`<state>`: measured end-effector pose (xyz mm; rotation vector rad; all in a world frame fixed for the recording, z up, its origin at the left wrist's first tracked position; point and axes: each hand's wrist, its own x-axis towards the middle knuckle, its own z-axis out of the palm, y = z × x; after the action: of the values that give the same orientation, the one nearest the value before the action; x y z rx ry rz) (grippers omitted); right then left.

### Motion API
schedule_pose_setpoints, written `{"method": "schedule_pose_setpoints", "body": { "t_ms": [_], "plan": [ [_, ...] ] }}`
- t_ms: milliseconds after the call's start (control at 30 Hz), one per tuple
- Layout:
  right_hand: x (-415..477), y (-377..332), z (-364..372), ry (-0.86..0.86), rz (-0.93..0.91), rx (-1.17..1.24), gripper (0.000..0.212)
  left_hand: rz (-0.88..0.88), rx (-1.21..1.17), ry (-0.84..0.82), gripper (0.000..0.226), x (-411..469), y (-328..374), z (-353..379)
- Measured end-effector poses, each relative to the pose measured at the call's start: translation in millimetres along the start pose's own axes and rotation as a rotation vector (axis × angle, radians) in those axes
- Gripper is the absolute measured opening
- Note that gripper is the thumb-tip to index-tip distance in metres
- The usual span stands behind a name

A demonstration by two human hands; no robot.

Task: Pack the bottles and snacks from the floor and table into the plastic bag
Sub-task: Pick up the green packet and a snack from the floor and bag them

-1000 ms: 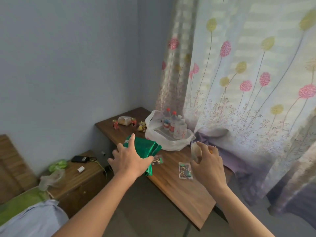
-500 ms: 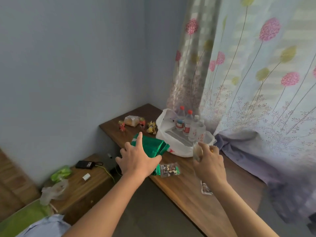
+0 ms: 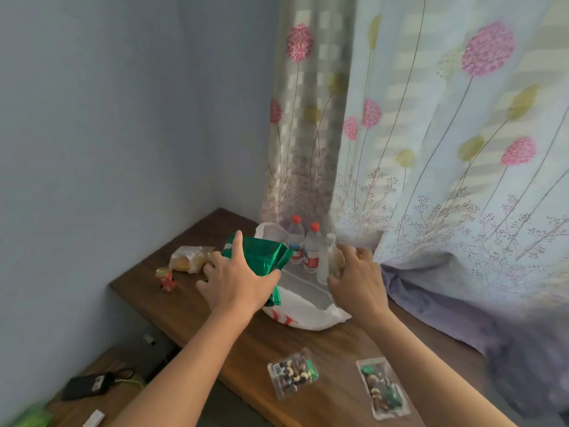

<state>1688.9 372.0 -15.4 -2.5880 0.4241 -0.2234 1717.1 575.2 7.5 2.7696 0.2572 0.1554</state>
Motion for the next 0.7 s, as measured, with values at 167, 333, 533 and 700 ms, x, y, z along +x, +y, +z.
{"method": "schedule_pose_setpoints", "body": {
  "t_ms": [167,333,533,700],
  "plan": [
    [40,1,9,0.055,0.122,0.0,0.062,0.151,-0.046,-0.079,0.109,62,36,29],
    [72,-6,40,0.127,0.283,0.014,0.064,0.289,-0.092,-0.198,0.11,127,53,73],
    [99,-26,92,0.184,0.437,0.052,0.067,0.387,-0.122,-0.3,0.112,187,55,117],
    [113,-29,136,0.178,0.522,0.058,0.069,0.411,-0.12,-0.365,0.112,212,45,151]
  ]
}}
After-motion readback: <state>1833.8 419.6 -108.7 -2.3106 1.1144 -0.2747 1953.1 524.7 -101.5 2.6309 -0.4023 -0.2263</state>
